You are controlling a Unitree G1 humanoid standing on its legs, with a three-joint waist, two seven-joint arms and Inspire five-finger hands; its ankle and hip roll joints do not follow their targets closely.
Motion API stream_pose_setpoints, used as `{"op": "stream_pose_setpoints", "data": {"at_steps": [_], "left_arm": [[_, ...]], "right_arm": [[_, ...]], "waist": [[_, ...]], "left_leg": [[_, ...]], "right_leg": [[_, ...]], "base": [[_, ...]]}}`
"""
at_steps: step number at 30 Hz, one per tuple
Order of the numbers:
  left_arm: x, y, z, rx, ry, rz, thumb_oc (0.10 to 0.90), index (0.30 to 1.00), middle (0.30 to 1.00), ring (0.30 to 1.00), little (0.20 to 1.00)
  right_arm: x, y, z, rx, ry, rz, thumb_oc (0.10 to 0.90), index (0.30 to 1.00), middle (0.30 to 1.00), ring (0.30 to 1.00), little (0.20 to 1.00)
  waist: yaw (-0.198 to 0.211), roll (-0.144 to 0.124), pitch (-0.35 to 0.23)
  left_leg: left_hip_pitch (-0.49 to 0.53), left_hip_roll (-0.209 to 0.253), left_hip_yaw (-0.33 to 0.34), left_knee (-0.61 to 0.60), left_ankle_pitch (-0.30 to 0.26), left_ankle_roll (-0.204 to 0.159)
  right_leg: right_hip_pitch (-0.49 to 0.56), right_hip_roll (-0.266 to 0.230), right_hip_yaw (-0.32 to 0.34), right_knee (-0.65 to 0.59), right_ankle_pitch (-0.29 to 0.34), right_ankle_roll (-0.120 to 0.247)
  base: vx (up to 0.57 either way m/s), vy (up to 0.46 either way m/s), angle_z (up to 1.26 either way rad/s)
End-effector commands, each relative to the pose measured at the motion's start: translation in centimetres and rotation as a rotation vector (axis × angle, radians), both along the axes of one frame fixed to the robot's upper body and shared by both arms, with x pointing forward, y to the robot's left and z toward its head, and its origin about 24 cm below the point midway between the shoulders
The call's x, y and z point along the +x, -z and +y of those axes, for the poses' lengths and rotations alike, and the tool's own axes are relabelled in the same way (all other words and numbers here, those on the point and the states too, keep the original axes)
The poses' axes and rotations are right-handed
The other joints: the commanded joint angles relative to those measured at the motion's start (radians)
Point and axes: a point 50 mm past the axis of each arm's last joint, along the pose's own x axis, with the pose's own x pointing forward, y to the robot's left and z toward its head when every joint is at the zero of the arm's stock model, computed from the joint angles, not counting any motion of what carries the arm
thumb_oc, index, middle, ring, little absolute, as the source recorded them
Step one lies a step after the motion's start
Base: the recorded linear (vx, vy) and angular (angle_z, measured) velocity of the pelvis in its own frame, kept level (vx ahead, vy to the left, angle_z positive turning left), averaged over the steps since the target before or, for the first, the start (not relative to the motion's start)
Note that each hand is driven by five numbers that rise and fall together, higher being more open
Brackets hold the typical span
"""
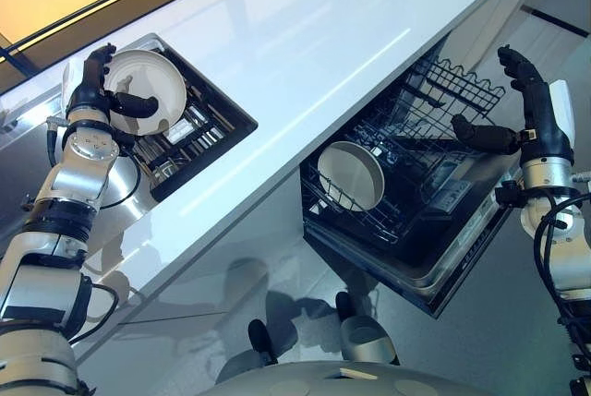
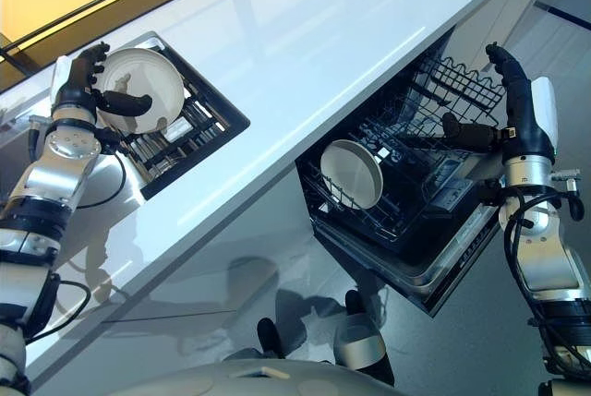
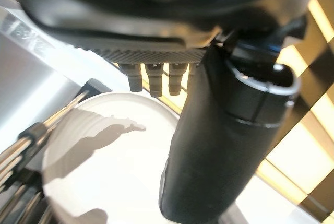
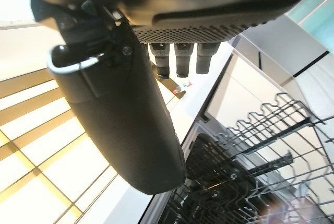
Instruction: Pick up plates and place into dishwasher.
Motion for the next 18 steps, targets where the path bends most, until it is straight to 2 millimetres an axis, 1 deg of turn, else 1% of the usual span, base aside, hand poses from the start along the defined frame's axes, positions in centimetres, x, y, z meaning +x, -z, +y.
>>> {"op": "stream_pose_setpoints", "data": {"at_steps": [1,3,6,9,12,14,18], "left_arm": [[-0.1,-4.6,2.3,0.12,-0.112,-0.098,0.8,0.9,0.9,0.9,0.9],[-0.4,-4.6,3.0,0.117,-0.138,-0.081,0.8,0.9,0.9,0.9,0.9],[-0.6,-4.8,3.5,0.126,-0.175,-0.08,0.8,0.9,0.9,0.9,0.9],[-1.2,-5.4,4.3,0.194,-0.234,-0.077,0.8,0.9,0.9,0.9,0.9],[-2.1,-6.6,5.3,0.294,-0.323,-0.127,0.8,0.9,0.9,0.9,0.9],[-2.9,-7.8,5.9,0.38,-0.385,-0.177,0.8,0.9,0.9,0.9,0.9],[-3.6,-8.7,6.4,0.429,-0.438,-0.198,0.8,0.9,0.9,0.9,0.9]], "right_arm": [[-1.1,-5.0,0.3,-0.172,-0.046,-0.163,0.8,0.9,0.9,0.9,0.9],[-1.4,-5.1,0.1,-0.185,-0.043,-0.152,0.8,0.9,0.9,0.9,0.9],[-1.6,-5.2,-0.2,-0.202,-0.037,-0.138,0.8,0.9,0.9,0.9,0.9],[-2.2,-5.4,-0.6,-0.216,-0.031,-0.123,0.8,0.9,0.9,0.9,0.9],[-2.5,-5.3,-0.9,-0.212,-0.022,-0.114,0.8,0.9,0.9,0.9,0.9],[-2.7,-5.1,-1.0,-0.204,-0.019,-0.108,0.8,0.9,0.9,0.9,0.9],[-3.0,-4.3,-1.0,-0.194,-0.024,-0.099,0.8,0.9,0.9,0.9,0.9]], "waist": [[0.007,0.002,-0.162],[0.0,0.001,-0.162],[-0.009,-0.002,-0.161],[-0.019,-0.006,-0.159],[-0.022,-0.011,-0.158],[-0.02,-0.013,-0.158],[-0.016,-0.014,-0.159]], "left_leg": [[-0.031,0.029,0.016,0.003,-0.014,-0.016],[-0.032,0.027,0.019,0.003,-0.017,-0.014],[-0.033,0.024,0.022,0.003,-0.023,-0.011],[-0.036,0.023,0.028,0.003,-0.028,-0.008],[-0.037,0.021,0.029,0.003,-0.034,-0.005],[-0.038,0.021,0.028,0.003,-0.036,-0.003],[-0.035,0.021,0.028,0.003,-0.04,-0.002]], "right_leg": [[0.003,0.037,0.025,0.025,-0.032,0.017],[-0.002,0.037,0.03,0.021,-0.028,0.02],[-0.014,0.037,0.038,0.018,-0.023,0.024],[-0.028,0.037,0.046,0.016,-0.018,0.028],[-0.039,0.035,0.049,0.015,-0.014,0.032],[-0.045,0.034,0.048,0.015,-0.012,0.033],[-0.047,0.034,0.045,0.016,-0.012,0.033]], "base": [[0.12,0.071,-0.06],[0.09,0.058,-0.1],[0.07,0.06,-0.06],[0.06,0.057,-0.11],[0.03,0.023,-0.09],[0.01,0.001,-0.13],[0.03,-0.02,-0.05]]}}
